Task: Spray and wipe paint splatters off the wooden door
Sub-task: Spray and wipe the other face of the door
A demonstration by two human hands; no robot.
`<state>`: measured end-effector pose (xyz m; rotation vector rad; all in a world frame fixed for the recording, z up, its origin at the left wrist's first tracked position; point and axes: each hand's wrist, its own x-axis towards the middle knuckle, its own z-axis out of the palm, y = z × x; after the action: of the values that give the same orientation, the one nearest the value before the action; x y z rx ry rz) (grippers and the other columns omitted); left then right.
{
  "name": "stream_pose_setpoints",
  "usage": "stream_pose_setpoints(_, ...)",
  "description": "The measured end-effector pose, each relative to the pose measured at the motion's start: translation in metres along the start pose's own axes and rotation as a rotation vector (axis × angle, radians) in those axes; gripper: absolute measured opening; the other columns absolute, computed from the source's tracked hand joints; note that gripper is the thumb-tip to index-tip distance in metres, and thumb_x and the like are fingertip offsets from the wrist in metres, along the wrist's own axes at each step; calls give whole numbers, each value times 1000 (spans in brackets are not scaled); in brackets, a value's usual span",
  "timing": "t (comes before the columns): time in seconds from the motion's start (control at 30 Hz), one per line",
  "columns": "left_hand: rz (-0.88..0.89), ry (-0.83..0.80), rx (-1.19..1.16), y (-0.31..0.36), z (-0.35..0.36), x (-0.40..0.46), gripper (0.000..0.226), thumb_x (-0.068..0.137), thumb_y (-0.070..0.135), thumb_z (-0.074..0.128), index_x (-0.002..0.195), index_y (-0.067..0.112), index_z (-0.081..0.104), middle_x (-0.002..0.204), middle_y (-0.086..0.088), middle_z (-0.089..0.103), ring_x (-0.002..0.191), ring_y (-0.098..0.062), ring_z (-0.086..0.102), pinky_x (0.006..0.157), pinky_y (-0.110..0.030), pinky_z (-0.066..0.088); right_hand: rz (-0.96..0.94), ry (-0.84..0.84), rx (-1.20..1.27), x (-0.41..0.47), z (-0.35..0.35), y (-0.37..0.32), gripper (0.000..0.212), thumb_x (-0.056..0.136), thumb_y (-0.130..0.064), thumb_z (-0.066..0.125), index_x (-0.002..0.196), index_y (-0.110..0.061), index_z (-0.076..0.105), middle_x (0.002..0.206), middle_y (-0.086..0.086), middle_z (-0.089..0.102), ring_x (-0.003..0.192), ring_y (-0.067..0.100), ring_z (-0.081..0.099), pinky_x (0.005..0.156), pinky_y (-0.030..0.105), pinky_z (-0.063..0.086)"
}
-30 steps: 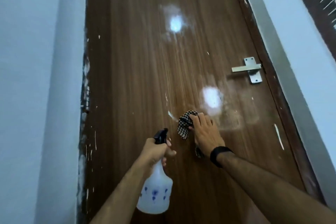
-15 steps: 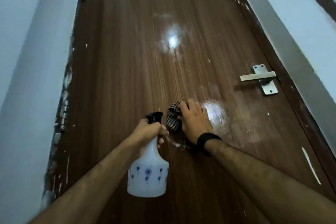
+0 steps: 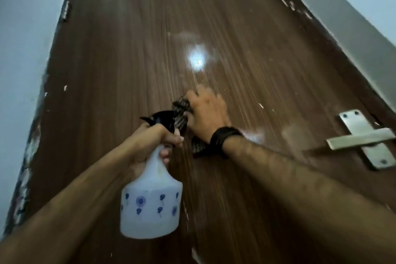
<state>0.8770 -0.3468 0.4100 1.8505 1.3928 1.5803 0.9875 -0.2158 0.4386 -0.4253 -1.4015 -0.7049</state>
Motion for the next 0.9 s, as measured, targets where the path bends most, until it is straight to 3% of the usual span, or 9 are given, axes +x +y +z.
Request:
stream_pose_setpoints(0.17,-1,-29,-73,48,-28,64,13,89,-1,58,85,10,55,50,-4,36,36,-12,33,37,-23,36,58,58,-32,55,6,23,30,82,-28,71,106,-15,57,106,6,52,93,24,54,74,39,45)
stream_pose_setpoints(0.3,57,-118,-69,110,-34,104,15,89,-7,58,95,7,61,64,-9,50,38,-10,38,37,-23,38,-13,24,-67,81,14,36,22,82,-24,68,100,-18,57,98,2,51,83,22,51,70,36,40)
stream_pose_setpoints(0.4,59,-127,16,159,-30,139,13,90,-7,59,94,6,60,60,-6,49,39,-11,38,39,-23,38,84,94,-87,160,20,66,26,83,-25,70,104,-16,59,101,5,53,86,22,52,71,32,35)
stream_pose_setpoints(0.53,-4,-94,3,207,-33,179,15,89,-7,61,91,8,60,64,-8,50,39,-12,37,40,-24,38,196,95,2,226,20,94,29,87,-27,68,112,-16,58,106,5,52,93,22,53,76,36,46)
stream_pose_setpoints(0.73,-174,-112,44,236,-16,205,16,88,-7,65,88,8,60,54,-8,45,39,-15,39,41,-25,39,126,-83,7,205,8,103,32,92,-21,65,120,-7,56,106,15,57,88,29,55,70,43,48)
stream_pose_setpoints(0.9,-354,-122,72,244,10,210,17,86,-3,68,84,12,62,76,-17,60,41,-15,46,49,-30,43,262,-21,-69,249,-13,153,35,94,-25,65,120,-3,60,105,20,62,93,28,54,75,38,49)
